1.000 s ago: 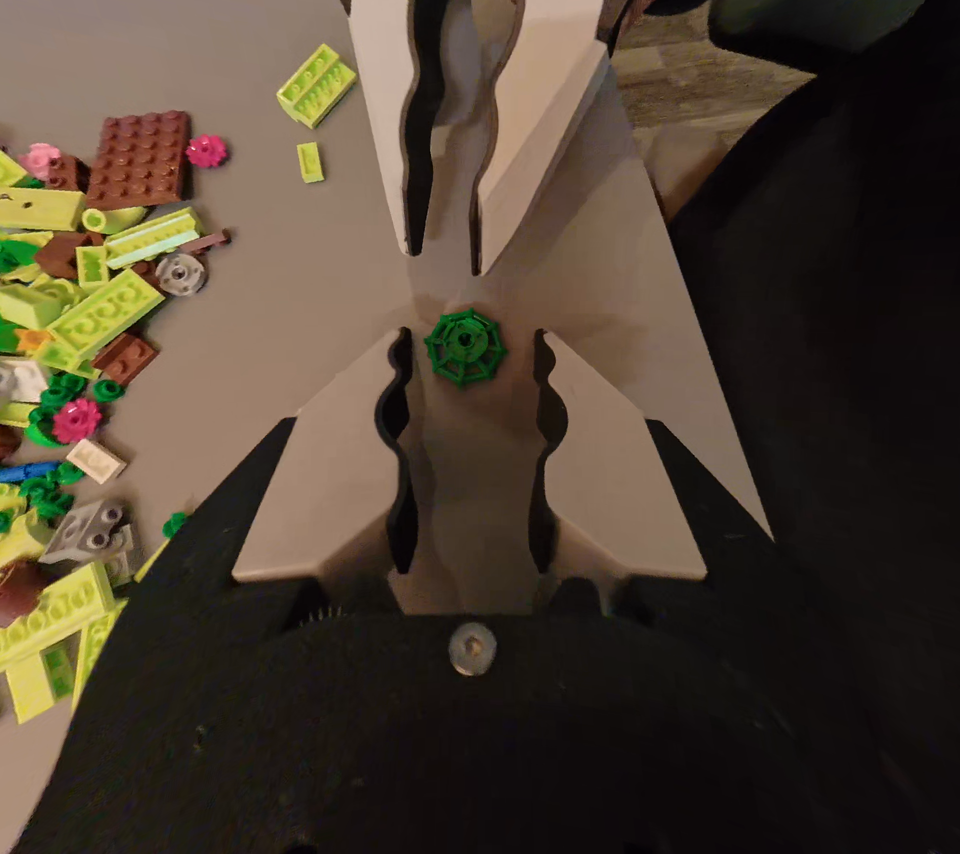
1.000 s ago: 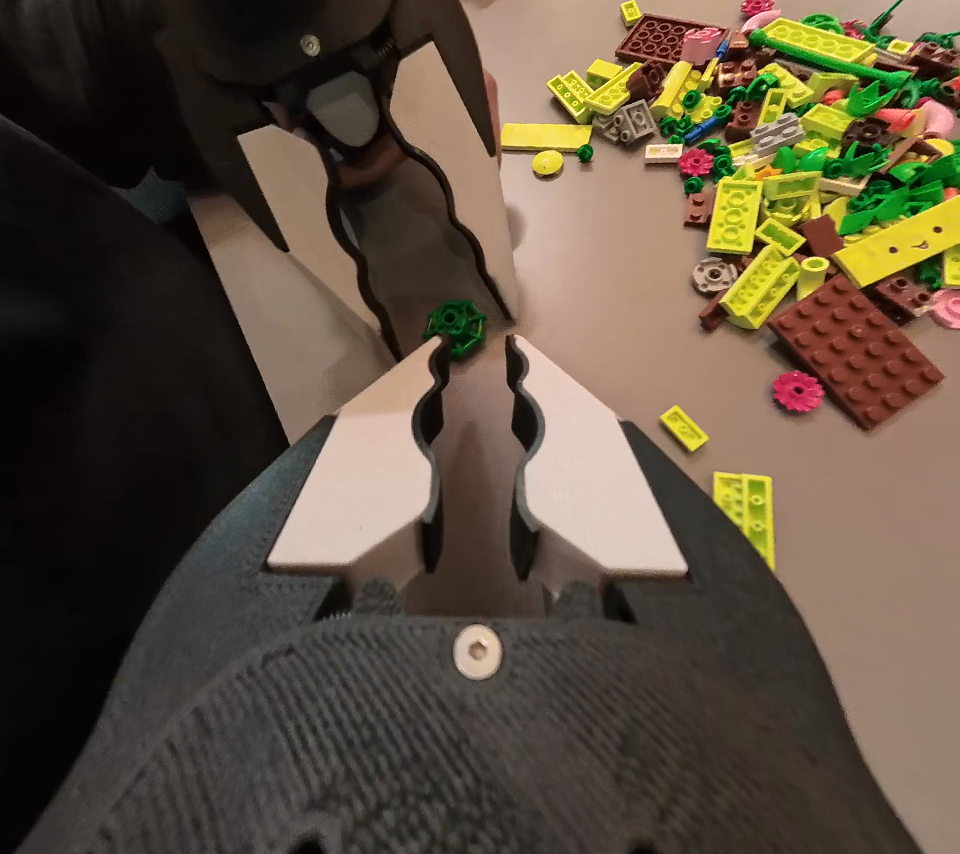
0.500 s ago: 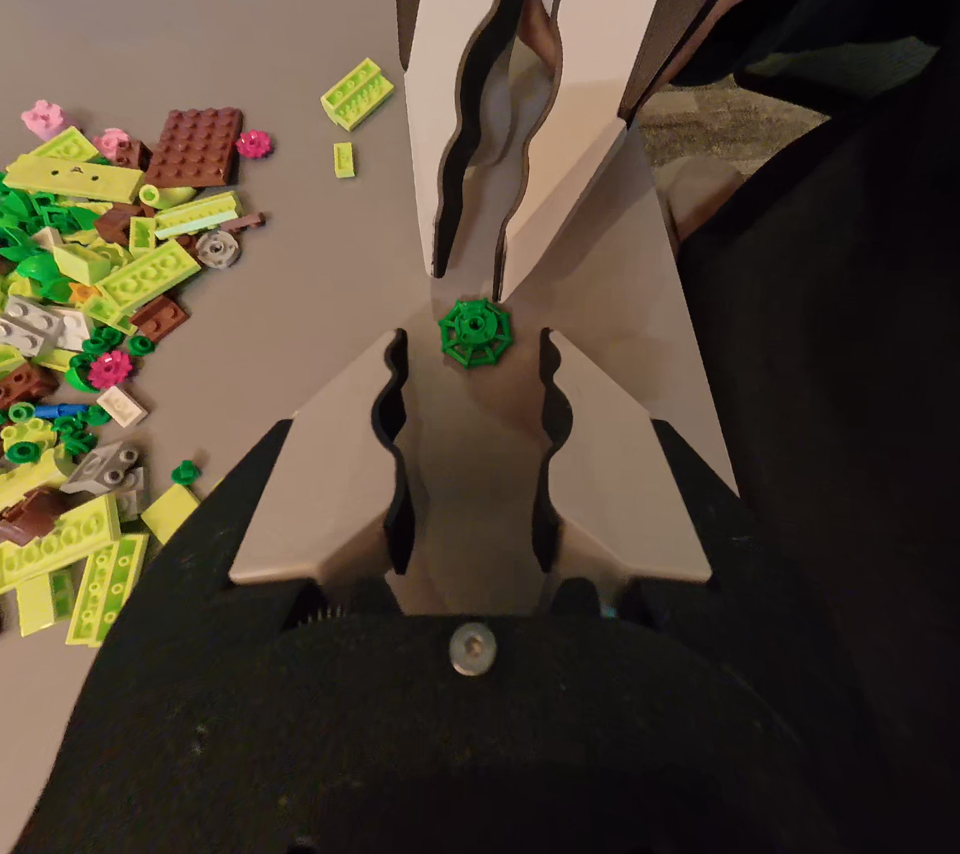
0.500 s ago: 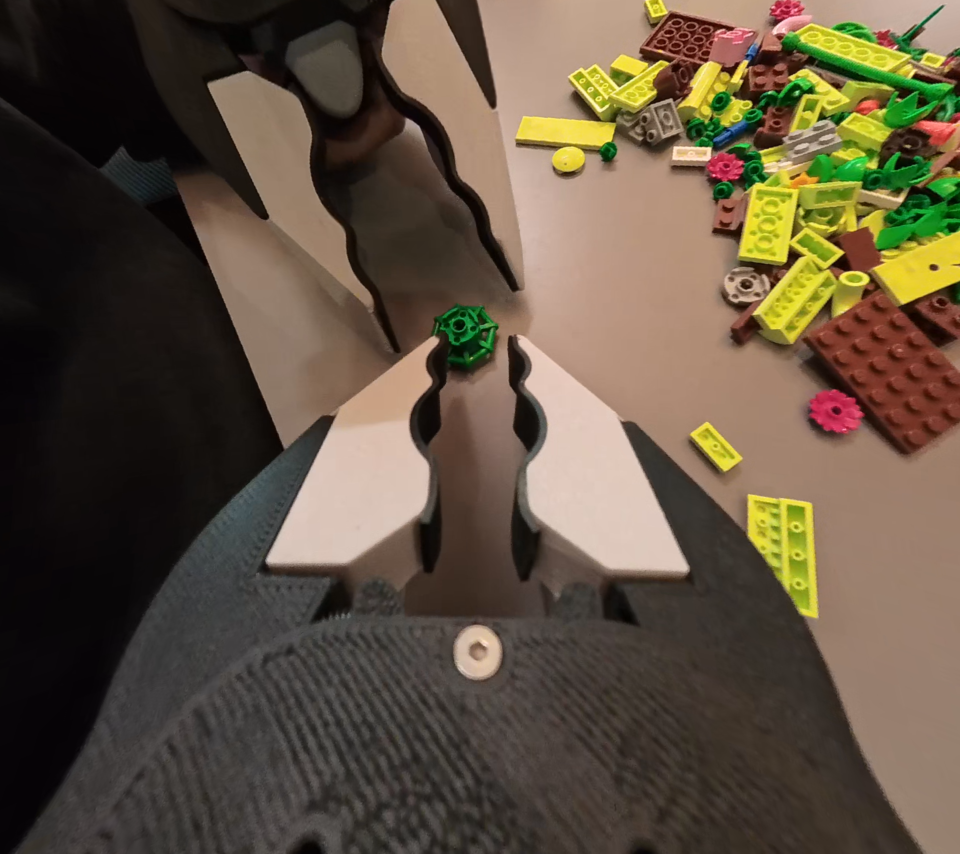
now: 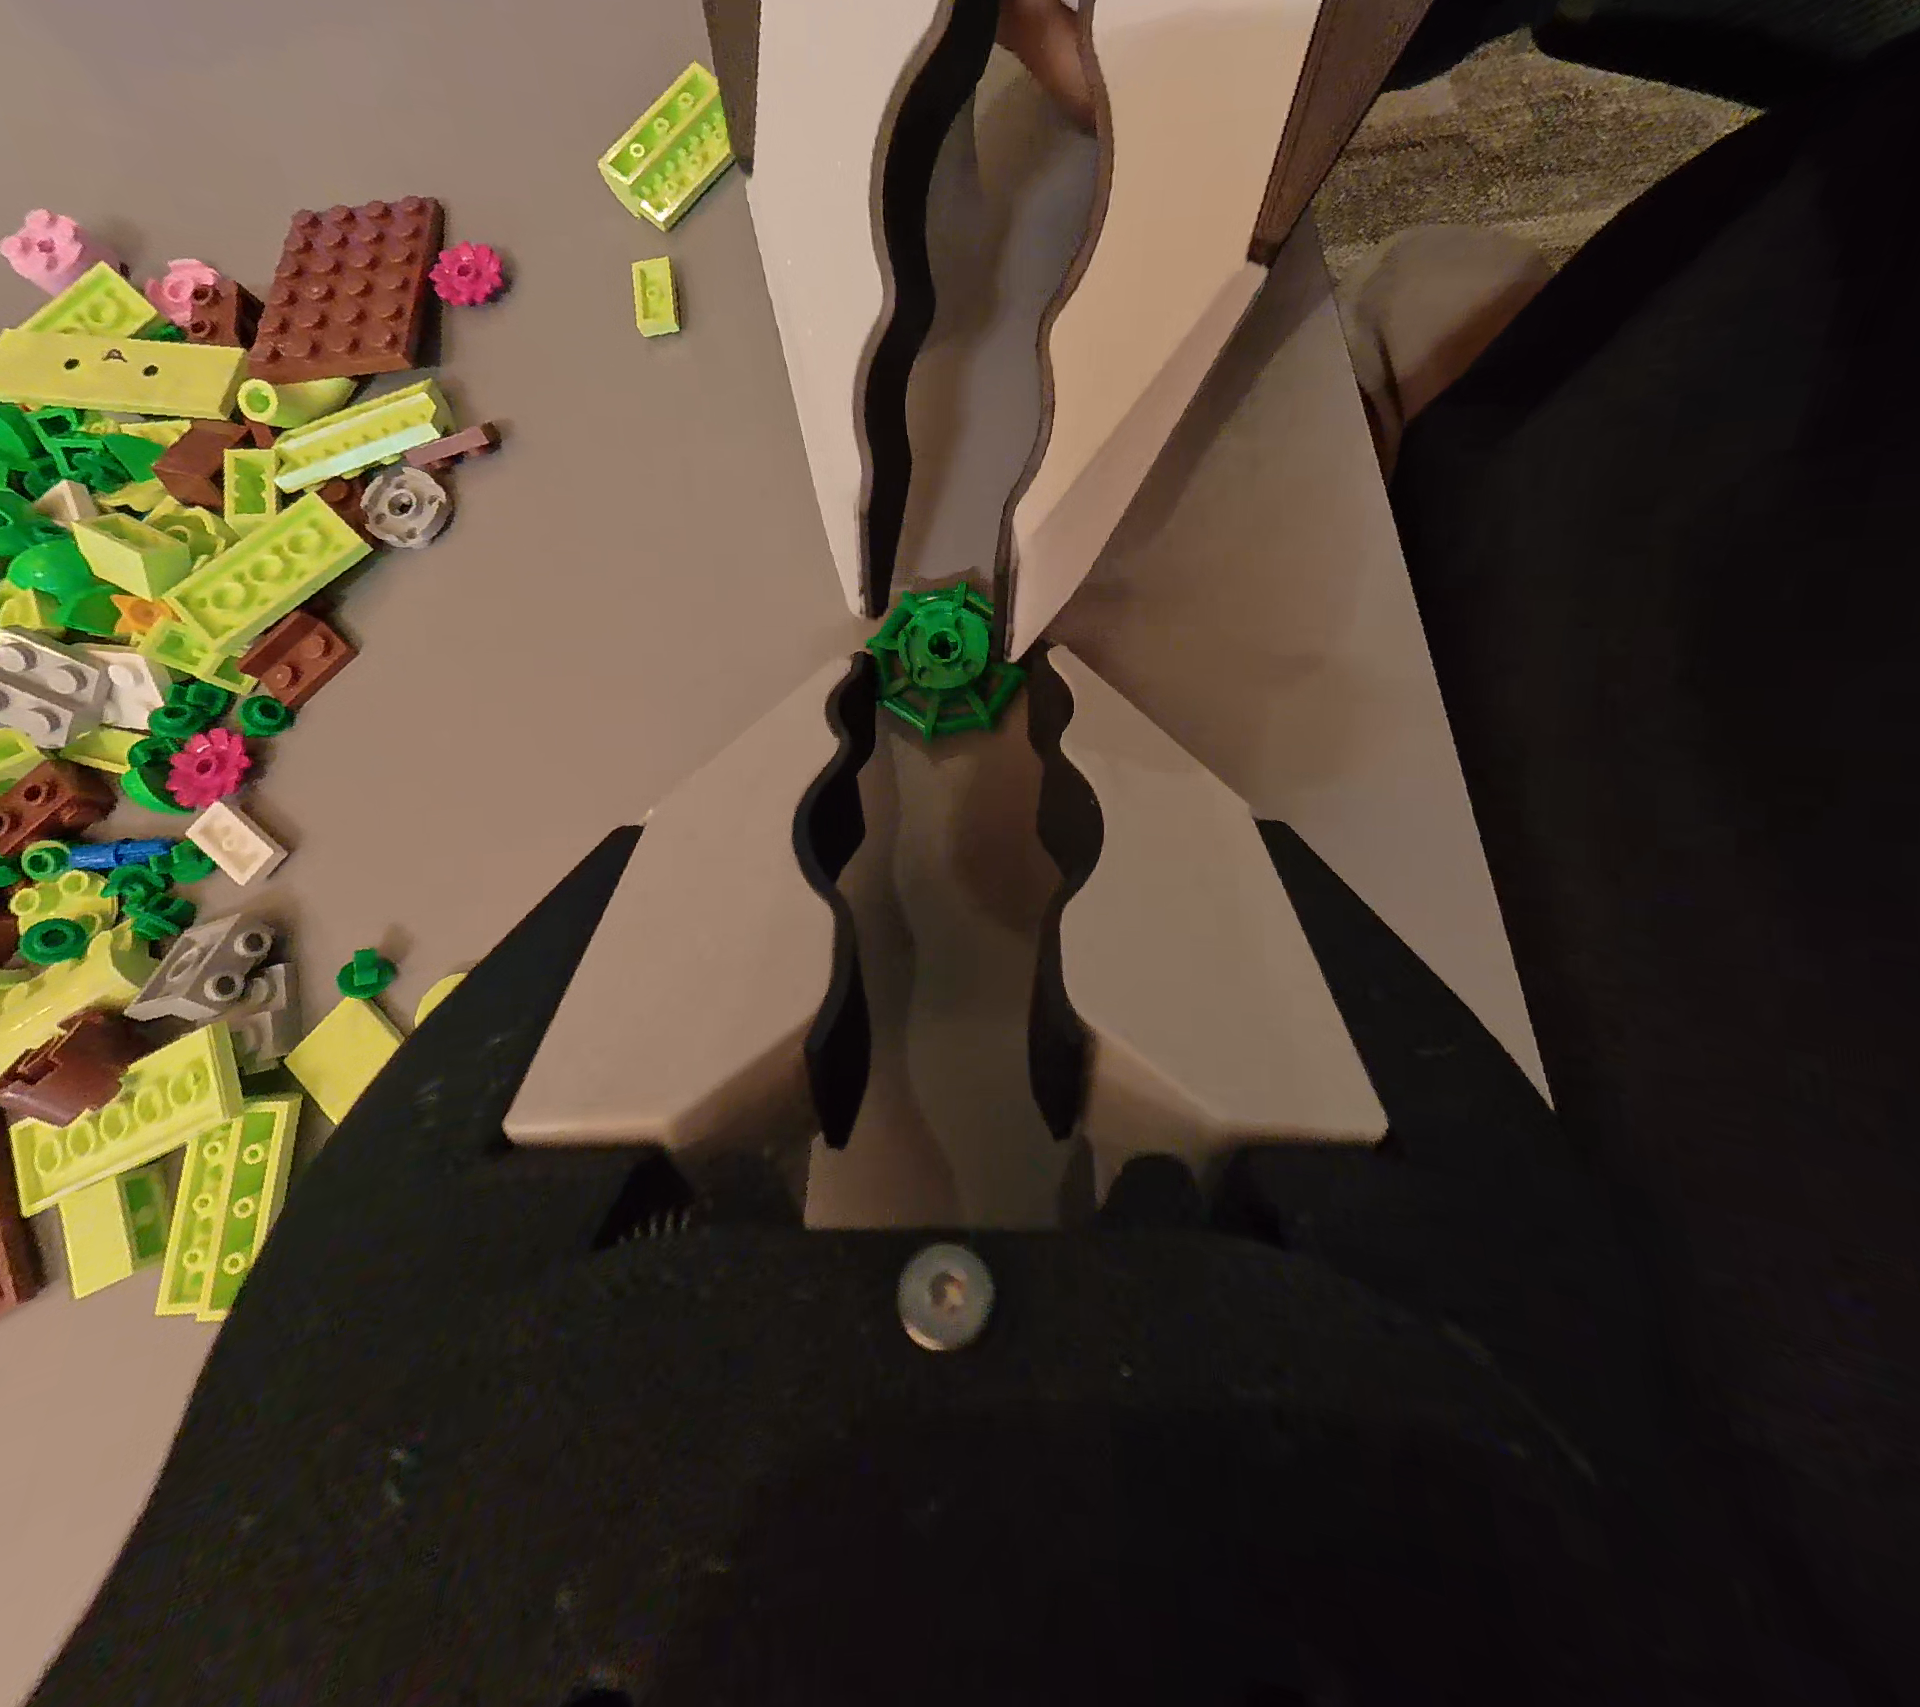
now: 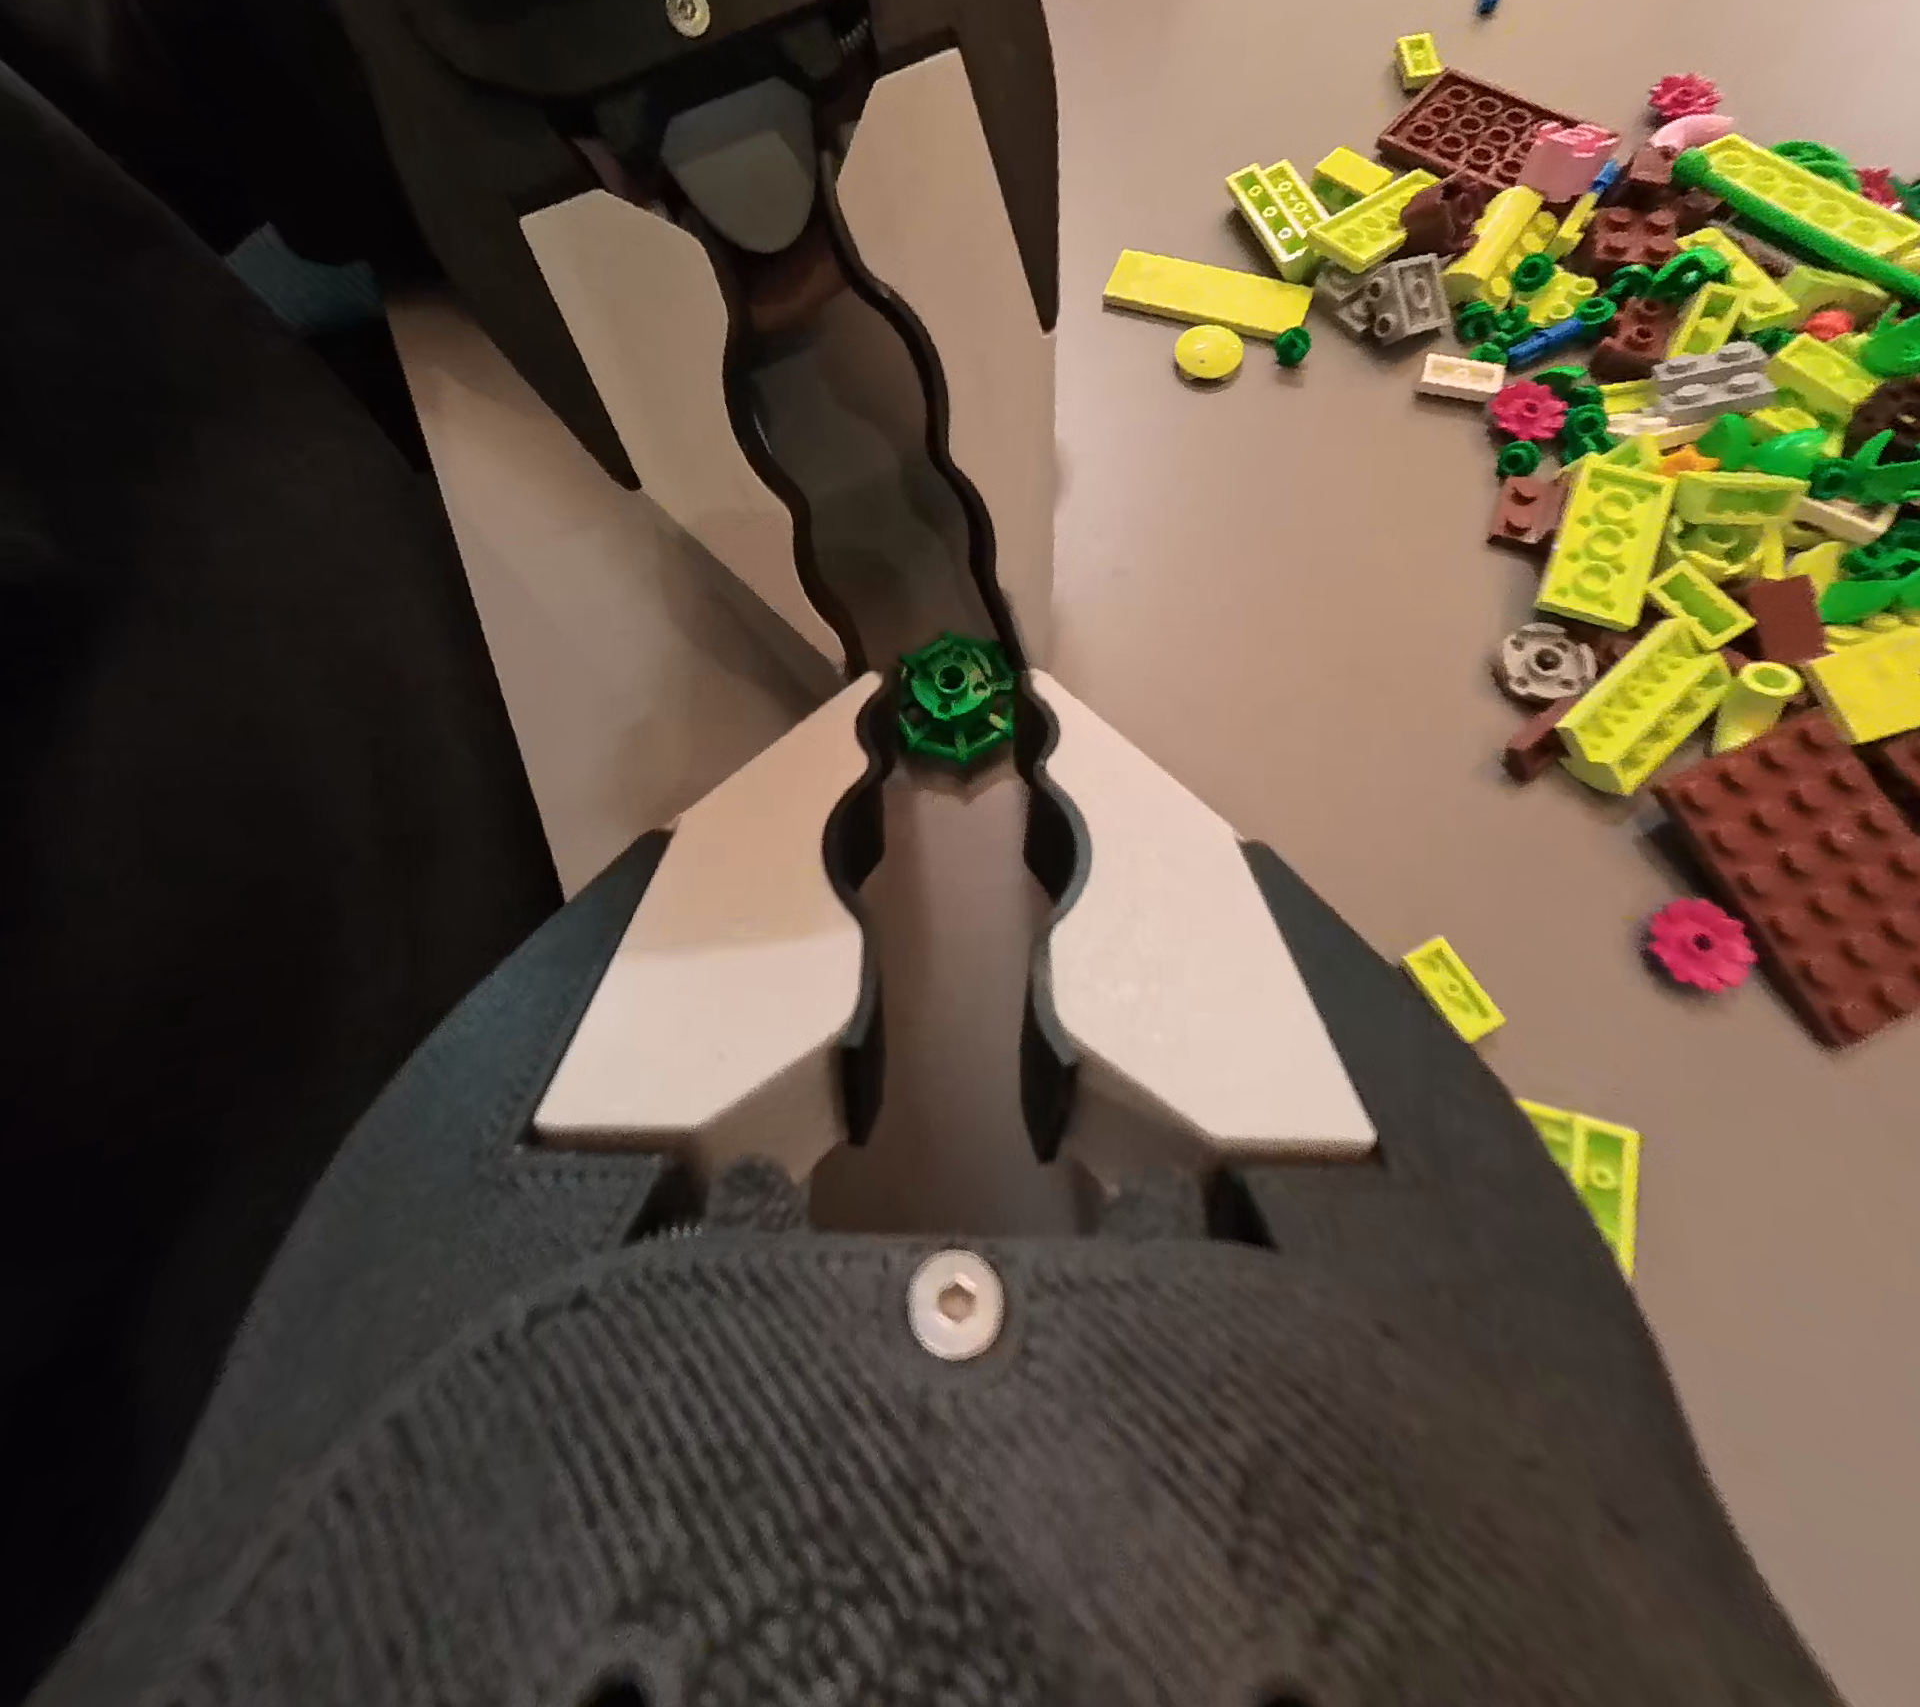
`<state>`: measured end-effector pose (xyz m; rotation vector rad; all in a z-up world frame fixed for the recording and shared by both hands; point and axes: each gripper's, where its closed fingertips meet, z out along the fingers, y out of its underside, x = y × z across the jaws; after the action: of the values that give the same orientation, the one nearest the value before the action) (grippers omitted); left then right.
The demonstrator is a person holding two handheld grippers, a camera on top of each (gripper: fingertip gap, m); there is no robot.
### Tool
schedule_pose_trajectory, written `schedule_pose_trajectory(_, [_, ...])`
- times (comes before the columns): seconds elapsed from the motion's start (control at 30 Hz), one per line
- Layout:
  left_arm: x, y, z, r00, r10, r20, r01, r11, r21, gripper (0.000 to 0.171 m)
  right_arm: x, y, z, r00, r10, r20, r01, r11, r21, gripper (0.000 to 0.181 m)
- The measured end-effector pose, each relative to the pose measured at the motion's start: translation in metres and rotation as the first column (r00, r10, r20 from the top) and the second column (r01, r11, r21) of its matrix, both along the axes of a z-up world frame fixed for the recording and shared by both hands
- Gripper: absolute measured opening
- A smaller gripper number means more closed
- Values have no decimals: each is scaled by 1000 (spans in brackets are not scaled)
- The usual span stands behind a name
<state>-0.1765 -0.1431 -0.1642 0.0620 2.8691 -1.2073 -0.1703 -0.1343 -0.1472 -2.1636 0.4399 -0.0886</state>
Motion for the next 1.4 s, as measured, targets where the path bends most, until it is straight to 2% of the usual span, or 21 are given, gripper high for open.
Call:
schedule_pose_trajectory(0.27, [0,0,0,1000,-3,-2,3,1000,1,28,-1,1,-5,996,86,31,-85,995,-45,12])
schedule_pose_trajectory(0.63, [1,1,0,1000,-10,-15,10,1000,0,28,0,4,-5,987,138,79,-132,988,-80,11])
schedule_pose_trajectory(0.97, [6,2,-1,999,19,-30,-18,1000,7,29,5,4,-4,998,62,31,-60,997,-38,11])
schedule_pose_trajectory(1.27, [7,2,-2,1000,27,-6,-27,1000,11,30,7,3,0,995,-10,-96,14,999,35,11])
schedule_pose_trajectory(1.3, [6,2,-2,1000,23,-10,-23,1000,11,30,8,4,4,996,-10,-85,15,998,59,10])
schedule_pose_trajectory(1.33, [7,2,-2,1000,25,-9,-25,1000,12,30,8,5,17,998,-8,-67,18,990,141,0])
schedule_pose_trajectory(1.37, [7,2,-2,1000,25,-8,-25,1000,11,30,8,6,32,997,-5,-76,23,973,231,0])
schedule_pose_trajectory(1.4, [7,2,-2,1000,25,-3,-25,1000,11,30,9,3,29,996,-11,-83,27,980,197,0])
